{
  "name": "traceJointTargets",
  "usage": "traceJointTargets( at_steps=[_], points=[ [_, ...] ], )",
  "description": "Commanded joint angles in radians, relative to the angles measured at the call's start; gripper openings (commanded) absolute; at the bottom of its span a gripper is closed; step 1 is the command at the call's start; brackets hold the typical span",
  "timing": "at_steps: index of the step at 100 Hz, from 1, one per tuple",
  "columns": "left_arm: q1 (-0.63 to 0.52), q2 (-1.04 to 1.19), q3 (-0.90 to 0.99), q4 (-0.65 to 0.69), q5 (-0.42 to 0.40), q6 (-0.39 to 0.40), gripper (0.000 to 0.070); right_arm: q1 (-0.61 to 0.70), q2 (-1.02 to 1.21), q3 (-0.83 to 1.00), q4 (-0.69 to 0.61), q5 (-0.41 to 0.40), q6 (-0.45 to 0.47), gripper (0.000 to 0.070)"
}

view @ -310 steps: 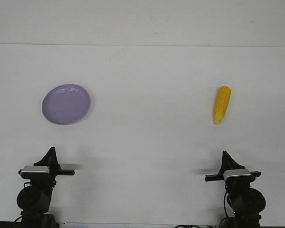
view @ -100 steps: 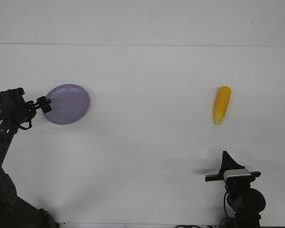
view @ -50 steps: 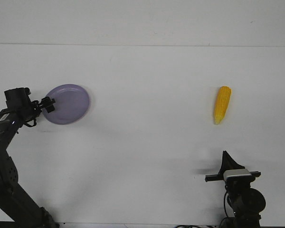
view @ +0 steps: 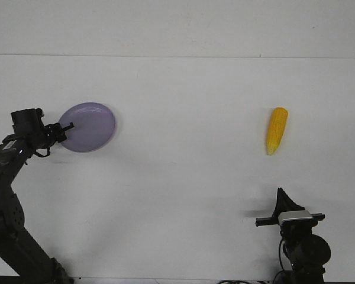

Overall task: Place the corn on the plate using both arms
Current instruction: 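Reach the left gripper to the lavender plate's near rim and grasp it, then drag the plate with the left gripper toward the table center, nearer the robot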

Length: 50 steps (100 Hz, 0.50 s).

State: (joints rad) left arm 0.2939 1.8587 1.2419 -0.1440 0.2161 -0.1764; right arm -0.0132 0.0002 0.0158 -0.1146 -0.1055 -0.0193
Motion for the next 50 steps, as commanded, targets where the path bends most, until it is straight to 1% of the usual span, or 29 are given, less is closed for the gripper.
traceJointTargets(
  at_steps=[1,17,33,50],
  points=[
    [0.002,-0.006,0.012,-0.020,0.024,0.007,0.0005,0.001,0.001,-0.003,0.010,0.000,-0.003,0.0014],
    [0.002,-0.133,0.012,-0.051,0.092,0.002,0.0005,0.001,0.001,-0.003,0.010,0.000,-0.003,0.0014],
    [-0.014,-0.329,0.012,-0.114,0.172,-0.023,0.0005,0.001,0.001,-0.003,0.010,0.000,-0.003,0.0014],
    [-0.092,-0.537,0.010,-0.225,0.173,-0.018,0.0005,0.001,0.001,-0.003,0.010,0.000,-0.003,0.0014]
  ],
)
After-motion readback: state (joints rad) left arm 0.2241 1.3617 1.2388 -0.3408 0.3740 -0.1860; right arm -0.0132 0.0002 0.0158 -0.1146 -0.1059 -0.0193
